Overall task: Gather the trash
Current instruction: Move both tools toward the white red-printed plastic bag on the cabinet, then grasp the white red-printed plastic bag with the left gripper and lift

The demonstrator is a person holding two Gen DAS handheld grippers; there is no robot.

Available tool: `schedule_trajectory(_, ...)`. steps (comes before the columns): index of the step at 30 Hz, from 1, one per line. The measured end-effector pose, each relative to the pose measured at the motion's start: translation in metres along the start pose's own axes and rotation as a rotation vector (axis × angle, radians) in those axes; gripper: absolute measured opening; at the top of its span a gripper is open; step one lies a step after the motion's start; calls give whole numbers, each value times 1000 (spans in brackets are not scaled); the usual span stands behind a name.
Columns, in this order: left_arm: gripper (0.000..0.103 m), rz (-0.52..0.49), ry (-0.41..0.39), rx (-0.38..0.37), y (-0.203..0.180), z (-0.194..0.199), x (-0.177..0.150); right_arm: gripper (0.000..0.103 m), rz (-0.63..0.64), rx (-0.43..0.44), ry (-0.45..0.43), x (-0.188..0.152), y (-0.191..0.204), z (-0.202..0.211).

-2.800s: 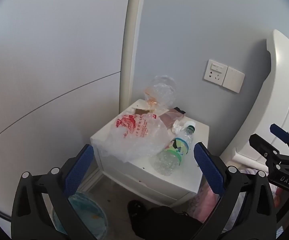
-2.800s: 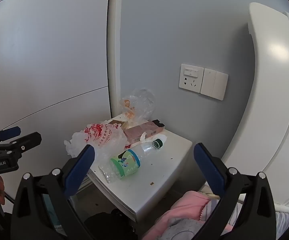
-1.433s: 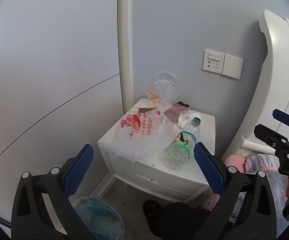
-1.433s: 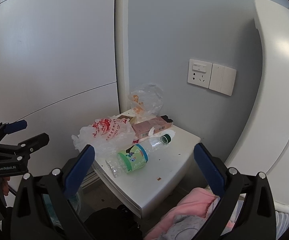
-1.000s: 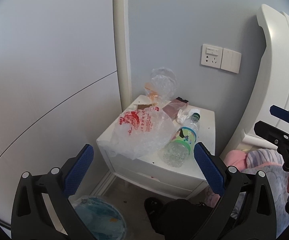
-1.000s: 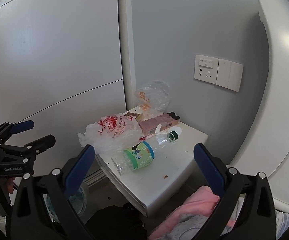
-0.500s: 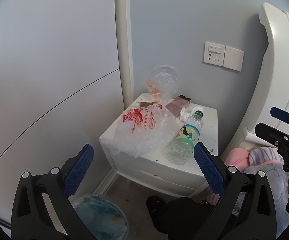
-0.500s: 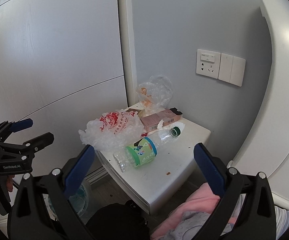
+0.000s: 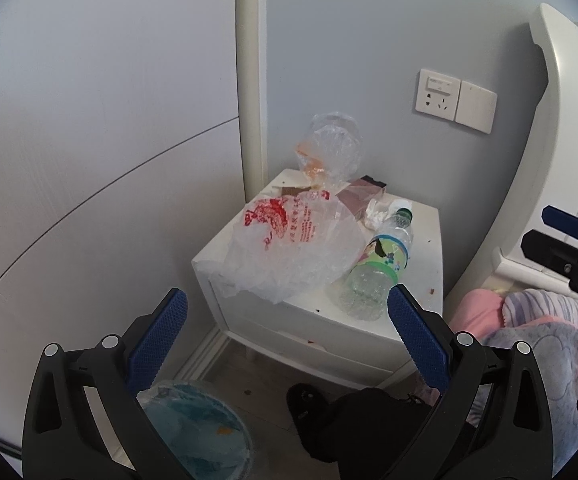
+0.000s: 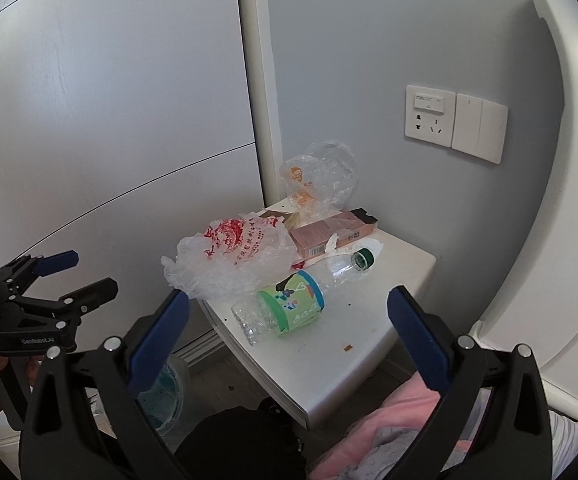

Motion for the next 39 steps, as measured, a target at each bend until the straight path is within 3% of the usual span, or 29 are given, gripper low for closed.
schedule_trajectory(10, 97, -4, 16, -17, 27, -25, 8, 97, 75, 70, 20, 17, 11, -48)
schedule_trajectory(20, 97, -12, 70, -21, 62, -81, 25, 97, 130, 156, 77, 41, 32, -142)
schedule_trajectory(25, 97, 31, 114, -61, 77, -123, 29, 97, 137, 188, 144, 45, 43, -190)
schedule_trajectory(34, 97, 23, 192, -113, 98, -179, 30, 95, 189, 237, 258, 41, 64, -262)
schedule_trajectory(36, 97, 41, 208, -127, 104, -190, 27, 81, 196, 243, 273, 40, 69, -271)
schedule_trajectory(37, 97, 50, 212, -138, 106, -193, 26, 61, 198, 236, 286, 39, 71, -277)
schedule_trajectory(39, 97, 69, 212, -149, 109, -199, 24, 56, 194, 221, 303, 39, 73, -282)
Point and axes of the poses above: each gripper's, at about its wrist camera, not at the fingertips, and z roughly against the way its jaws point, y to its left, x to its top, the point moved 9 cm from there along -z, roughly the way its jaws point, and after that the axes turned 15 degrees about -x, right-handed, at the moved point
